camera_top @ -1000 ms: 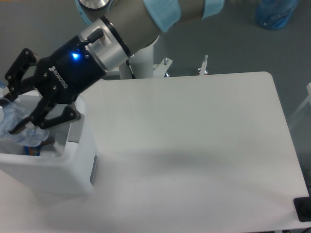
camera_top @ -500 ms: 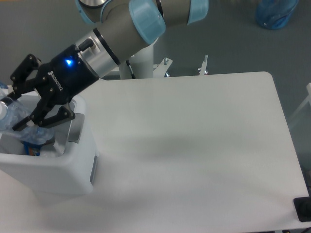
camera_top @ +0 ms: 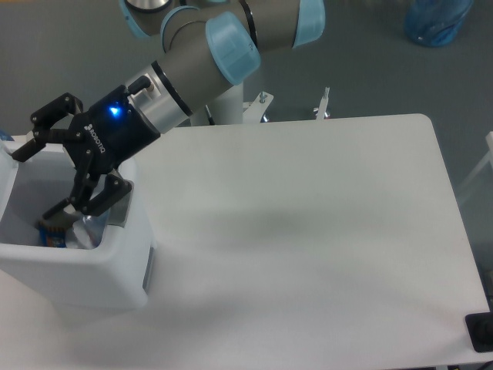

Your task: Place the trash in the trash can

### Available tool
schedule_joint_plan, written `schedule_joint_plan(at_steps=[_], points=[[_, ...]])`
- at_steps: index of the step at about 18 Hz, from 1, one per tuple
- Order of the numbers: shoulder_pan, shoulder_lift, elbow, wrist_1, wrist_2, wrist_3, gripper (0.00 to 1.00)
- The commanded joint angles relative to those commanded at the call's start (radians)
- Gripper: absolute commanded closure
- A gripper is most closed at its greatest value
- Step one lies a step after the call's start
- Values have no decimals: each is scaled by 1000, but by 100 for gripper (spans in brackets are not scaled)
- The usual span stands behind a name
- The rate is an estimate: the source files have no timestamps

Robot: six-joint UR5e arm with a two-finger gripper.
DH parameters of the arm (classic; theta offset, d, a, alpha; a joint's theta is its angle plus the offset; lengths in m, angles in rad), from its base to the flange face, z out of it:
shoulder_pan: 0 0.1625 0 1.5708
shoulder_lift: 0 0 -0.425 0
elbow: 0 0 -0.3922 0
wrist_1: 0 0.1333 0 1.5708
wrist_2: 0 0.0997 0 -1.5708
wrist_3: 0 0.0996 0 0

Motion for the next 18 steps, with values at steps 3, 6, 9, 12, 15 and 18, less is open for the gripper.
schedule_joint_plan(at_steps=[3,6,9,12,15,18], points=[[94,-8,5,0,-2,17,1],[192,-21,0,3,-5,26,1],[258,-63,-8,3,2,78,0],[298,-113,-5,3,21,126,0],[302,-143,24,5,203,169,0],[299,-172,77,-2,409,170,0]])
